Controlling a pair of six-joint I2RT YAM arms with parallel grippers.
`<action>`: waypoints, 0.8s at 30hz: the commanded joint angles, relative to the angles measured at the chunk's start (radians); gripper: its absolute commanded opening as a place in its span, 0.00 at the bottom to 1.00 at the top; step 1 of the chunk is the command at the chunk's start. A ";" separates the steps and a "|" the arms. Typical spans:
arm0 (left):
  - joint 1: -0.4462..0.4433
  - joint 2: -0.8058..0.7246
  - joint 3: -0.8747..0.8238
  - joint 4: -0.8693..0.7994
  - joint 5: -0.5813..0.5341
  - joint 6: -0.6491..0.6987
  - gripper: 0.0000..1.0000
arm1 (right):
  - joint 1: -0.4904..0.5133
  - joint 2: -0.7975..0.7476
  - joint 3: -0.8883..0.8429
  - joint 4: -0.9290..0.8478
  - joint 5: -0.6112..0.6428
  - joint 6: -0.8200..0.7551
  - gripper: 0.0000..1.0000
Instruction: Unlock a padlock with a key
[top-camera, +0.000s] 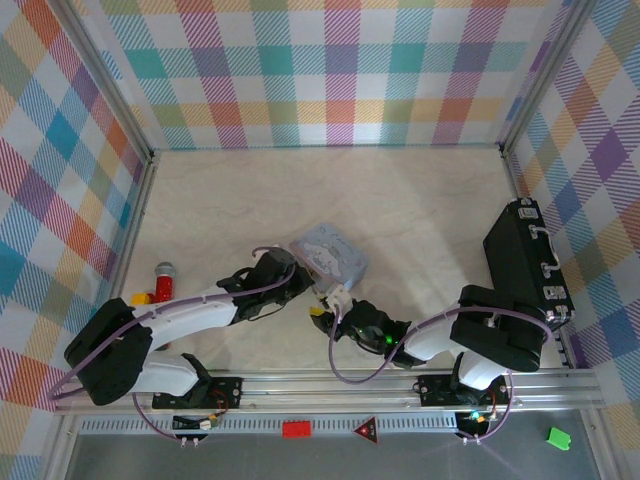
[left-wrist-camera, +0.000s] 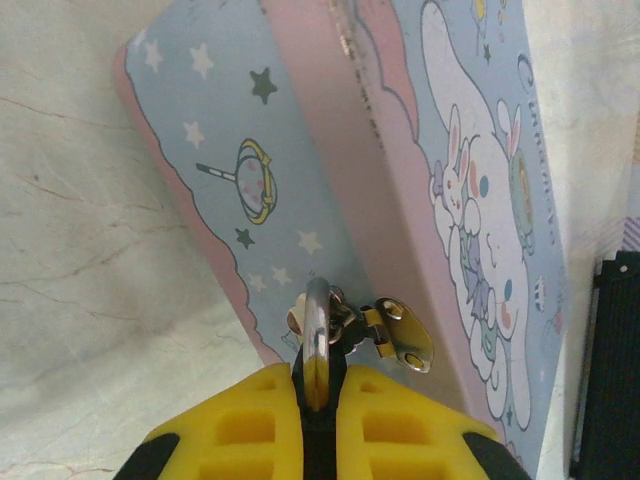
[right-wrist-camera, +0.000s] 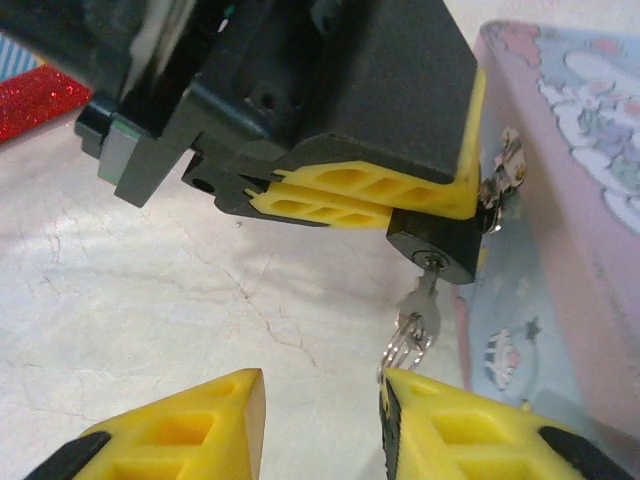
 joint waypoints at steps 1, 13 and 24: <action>0.030 -0.037 -0.024 -0.033 -0.037 -0.063 0.00 | 0.009 0.000 0.056 0.000 0.008 -0.216 0.34; 0.035 -0.065 -0.052 -0.017 -0.002 -0.078 0.00 | 0.009 0.267 0.108 0.275 0.129 -0.266 0.24; 0.033 -0.085 -0.066 -0.013 0.006 -0.088 0.00 | 0.009 0.322 0.145 0.255 0.196 -0.235 0.20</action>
